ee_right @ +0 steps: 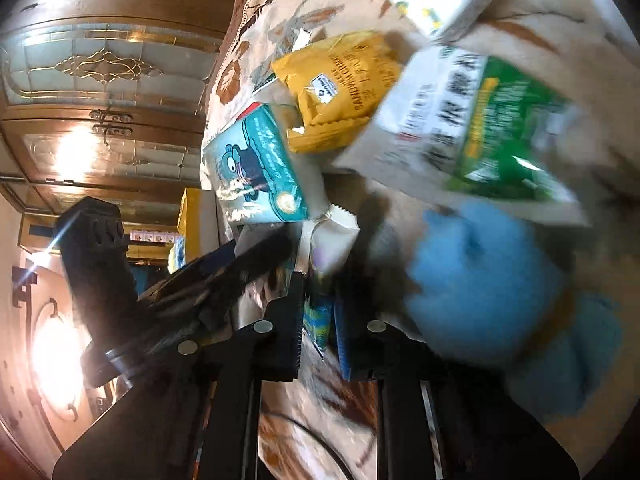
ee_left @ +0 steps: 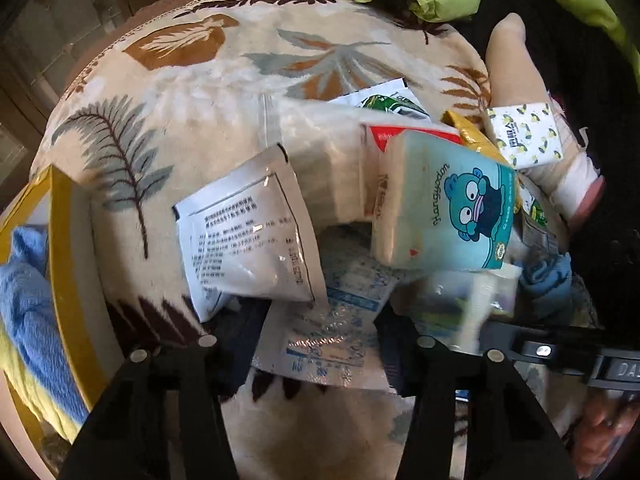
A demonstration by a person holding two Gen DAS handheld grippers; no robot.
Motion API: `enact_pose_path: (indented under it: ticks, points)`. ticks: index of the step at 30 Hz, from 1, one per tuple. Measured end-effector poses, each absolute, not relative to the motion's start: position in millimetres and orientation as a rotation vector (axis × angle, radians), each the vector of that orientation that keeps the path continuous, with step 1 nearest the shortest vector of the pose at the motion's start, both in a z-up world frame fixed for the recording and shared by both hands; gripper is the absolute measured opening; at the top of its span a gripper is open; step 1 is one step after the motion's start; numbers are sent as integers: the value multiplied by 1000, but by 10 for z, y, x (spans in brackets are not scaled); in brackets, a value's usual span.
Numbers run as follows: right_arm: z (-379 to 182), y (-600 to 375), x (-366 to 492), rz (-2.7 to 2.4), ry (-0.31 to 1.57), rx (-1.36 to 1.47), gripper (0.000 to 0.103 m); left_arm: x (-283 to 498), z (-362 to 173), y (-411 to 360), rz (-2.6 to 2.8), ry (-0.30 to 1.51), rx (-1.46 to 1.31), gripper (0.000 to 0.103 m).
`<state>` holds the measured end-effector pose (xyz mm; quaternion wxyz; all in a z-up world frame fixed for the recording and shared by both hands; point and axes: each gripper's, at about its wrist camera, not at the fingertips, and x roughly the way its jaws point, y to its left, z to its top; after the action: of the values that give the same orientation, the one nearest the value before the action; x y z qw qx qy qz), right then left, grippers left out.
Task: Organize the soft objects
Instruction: 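Carry both packets over the tray and open both tools to drop them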
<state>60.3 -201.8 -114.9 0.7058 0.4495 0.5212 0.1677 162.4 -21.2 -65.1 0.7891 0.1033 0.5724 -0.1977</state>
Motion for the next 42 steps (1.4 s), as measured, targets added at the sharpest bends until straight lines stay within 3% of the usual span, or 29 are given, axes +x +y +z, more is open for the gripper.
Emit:
enact_pose_path:
  ticks: [8,26,42]
  points:
    - [-919,-2246,300,369,1178,940,11,1475,-576,-226,-382,1196,225,36]
    - [-535,-2131,60,489,1153,919,11,487,-208,252,-403,1151,118,35]
    - [-118,-893,657,687,1184,738,11,539,140,1448,-107,1080,40,35]
